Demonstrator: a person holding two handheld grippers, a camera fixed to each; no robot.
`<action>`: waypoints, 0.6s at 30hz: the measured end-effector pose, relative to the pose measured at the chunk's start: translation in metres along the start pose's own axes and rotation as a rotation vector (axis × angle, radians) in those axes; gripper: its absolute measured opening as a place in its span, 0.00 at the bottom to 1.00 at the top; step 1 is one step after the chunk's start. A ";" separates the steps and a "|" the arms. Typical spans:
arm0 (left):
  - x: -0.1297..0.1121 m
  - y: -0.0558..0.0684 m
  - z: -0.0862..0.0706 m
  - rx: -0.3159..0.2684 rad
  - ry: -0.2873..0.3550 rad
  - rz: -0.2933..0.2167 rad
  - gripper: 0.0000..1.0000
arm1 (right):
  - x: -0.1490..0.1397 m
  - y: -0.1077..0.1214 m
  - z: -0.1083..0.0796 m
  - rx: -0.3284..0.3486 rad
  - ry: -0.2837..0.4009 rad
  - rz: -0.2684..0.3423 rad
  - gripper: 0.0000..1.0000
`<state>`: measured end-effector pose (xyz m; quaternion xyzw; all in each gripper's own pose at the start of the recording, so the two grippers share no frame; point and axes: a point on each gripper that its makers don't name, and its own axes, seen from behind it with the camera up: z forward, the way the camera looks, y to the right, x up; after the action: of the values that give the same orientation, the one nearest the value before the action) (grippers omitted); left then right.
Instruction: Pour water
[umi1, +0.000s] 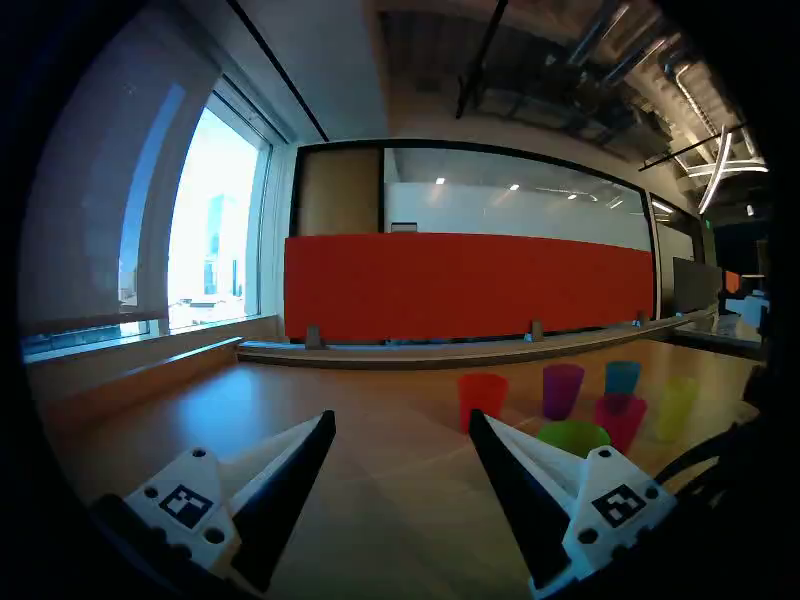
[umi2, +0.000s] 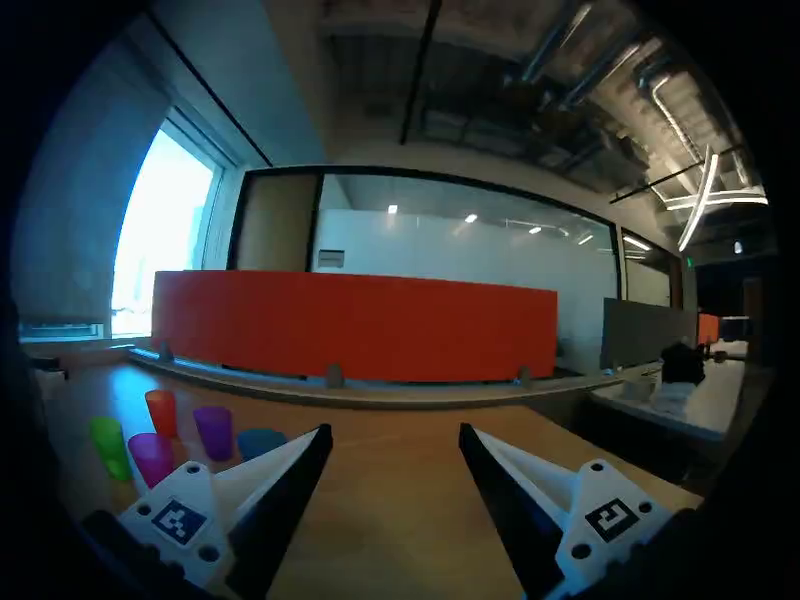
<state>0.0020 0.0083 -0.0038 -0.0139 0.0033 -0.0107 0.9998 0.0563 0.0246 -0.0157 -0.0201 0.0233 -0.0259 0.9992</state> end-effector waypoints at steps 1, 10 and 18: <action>0.000 0.000 0.000 0.000 0.000 0.000 0.99 | -0.002 -0.001 0.001 0.001 0.001 0.004 0.99; 0.000 0.000 0.000 0.000 0.000 0.000 0.99 | -0.021 -0.015 0.007 0.021 -0.002 0.020 0.99; 0.001 0.000 0.001 0.000 0.000 0.000 0.99 | -0.037 -0.024 0.012 0.031 -0.019 0.033 0.99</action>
<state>0.0027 0.0088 -0.0029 -0.0139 0.0035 -0.0106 0.9998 0.0186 0.0031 -0.0013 -0.0046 0.0138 -0.0095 0.9998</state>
